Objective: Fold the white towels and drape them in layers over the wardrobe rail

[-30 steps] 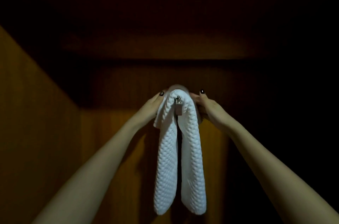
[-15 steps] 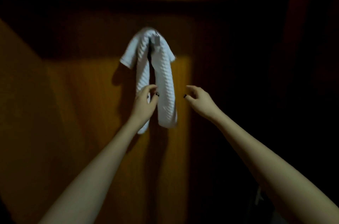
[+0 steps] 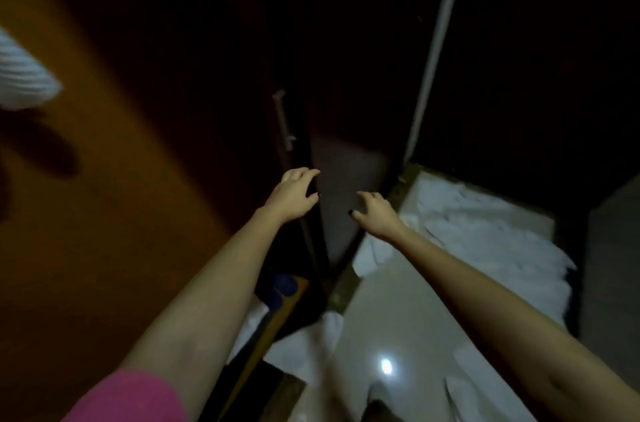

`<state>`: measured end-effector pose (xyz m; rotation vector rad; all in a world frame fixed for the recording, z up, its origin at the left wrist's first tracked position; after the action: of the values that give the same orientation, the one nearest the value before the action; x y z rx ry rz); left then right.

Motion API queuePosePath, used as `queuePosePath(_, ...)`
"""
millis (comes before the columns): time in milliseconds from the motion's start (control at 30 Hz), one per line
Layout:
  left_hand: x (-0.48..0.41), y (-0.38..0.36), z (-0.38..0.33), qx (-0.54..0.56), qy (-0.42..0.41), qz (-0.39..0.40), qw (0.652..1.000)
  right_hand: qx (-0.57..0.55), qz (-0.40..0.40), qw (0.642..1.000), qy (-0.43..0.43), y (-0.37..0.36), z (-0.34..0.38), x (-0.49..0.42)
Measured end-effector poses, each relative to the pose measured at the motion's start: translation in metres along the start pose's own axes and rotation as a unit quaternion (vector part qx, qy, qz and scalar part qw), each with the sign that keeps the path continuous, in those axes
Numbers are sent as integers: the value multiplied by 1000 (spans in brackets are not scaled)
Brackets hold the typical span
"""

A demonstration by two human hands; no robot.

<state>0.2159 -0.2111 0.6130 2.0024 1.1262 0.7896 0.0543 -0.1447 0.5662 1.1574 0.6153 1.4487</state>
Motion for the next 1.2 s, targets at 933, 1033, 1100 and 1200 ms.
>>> queuePosePath(933,-18,-776,-82,-82,-213,444,867,-165,51,853,-493,-440,-598,205)
queuePosePath(1033,-41,-855,-45,-91,-214,440,868,-172,18,845,-507,-504,-643,179)
queuePosePath(1100,-55,-905,-20,-97,-221,439,866,-187,-13,836,-515,-543,-673,162)
queuePosePath(1200,-69,-976,11,-104,-240,441,859,-206,-37,831,-516,-598,-718,141)
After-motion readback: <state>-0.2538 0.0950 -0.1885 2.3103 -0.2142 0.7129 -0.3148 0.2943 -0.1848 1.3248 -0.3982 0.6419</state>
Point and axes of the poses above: each hand's wrist, its own x-axis away from the middle knuckle, its own y-axis out of the back of the hand, z = x × y, the point moved 8 cm from there along -x, towards the middle knuckle, and after that the axes turned 12 degrees about x, right-handed, at the moved point
